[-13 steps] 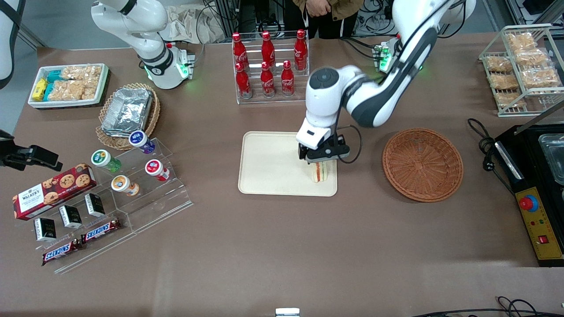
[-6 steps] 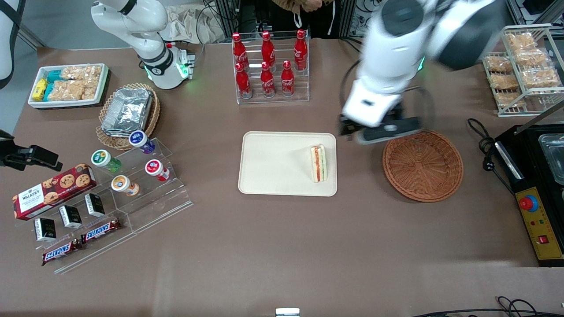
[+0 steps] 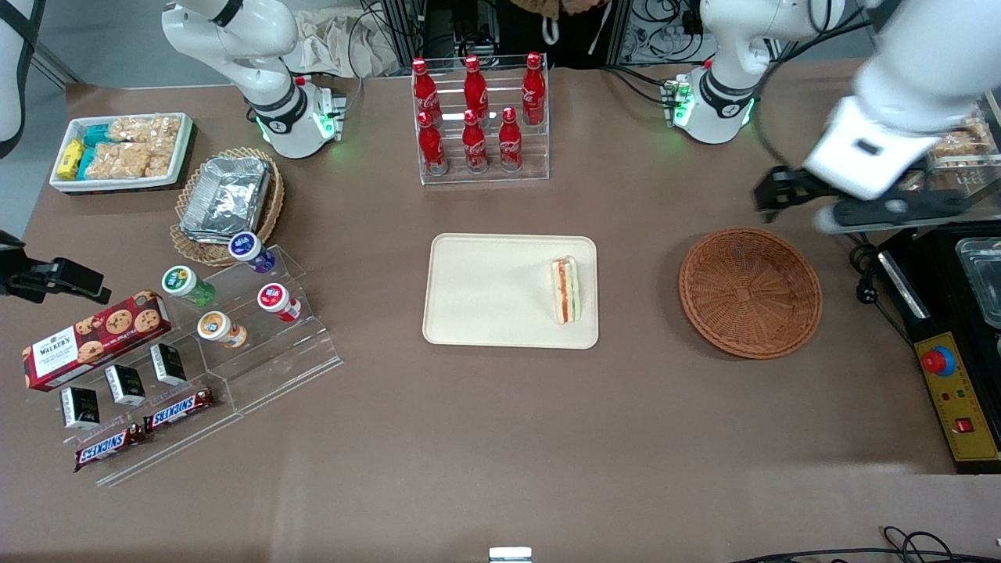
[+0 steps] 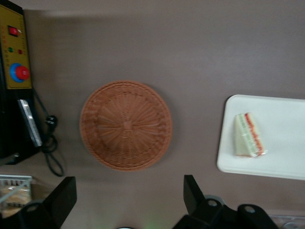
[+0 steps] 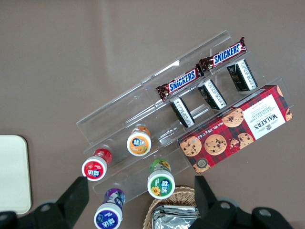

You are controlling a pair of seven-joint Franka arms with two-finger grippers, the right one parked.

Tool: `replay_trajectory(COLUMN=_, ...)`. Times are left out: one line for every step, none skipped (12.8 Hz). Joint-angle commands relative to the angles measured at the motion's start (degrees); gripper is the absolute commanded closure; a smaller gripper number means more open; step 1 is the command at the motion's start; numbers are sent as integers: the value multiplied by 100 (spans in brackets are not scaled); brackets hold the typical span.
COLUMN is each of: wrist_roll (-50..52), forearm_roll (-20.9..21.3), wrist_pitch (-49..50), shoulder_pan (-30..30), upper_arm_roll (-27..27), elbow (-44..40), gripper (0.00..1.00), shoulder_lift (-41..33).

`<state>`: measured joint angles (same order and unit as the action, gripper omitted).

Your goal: Place sandwich from basket to tray

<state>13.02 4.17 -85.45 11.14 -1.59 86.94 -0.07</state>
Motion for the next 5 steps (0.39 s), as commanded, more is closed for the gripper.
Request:
replay_trajectory(wrist_roll=-484, forearm_roll=-110, wrist_pitch=-628, shoulder_pan=82, upper_arm_roll=334, elbow=1041, gripper=0, shoulder_lift=-606)
replay_trajectory(wrist_roll=-468, forearm_roll=-119, wrist_pitch=-648, shoulder_pan=38, upper_arm_roll=396, elbow=1044, gripper=0, shoulder_lift=-591)
replay_trajectory(wrist_roll=-546, forearm_roll=-301, wrist_pitch=-613, shoulder_pan=-6, upper_arm_roll=466, elbow=835, gripper=0, shoulder_lift=-530)
replay_trajectory(wrist_roll=-816, forearm_roll=-486, wrist_pitch=-595, shoulder_pan=-59, upper_arm_roll=571, elbow=676, gripper=0, shoulder_lift=-425)
replay_trajectory(wrist_roll=-1089, forearm_roll=-470, wrist_pitch=-587, shoulder_pan=-68, upper_arm_roll=590, elbow=649, gripper=0, shoulder_lift=-424)
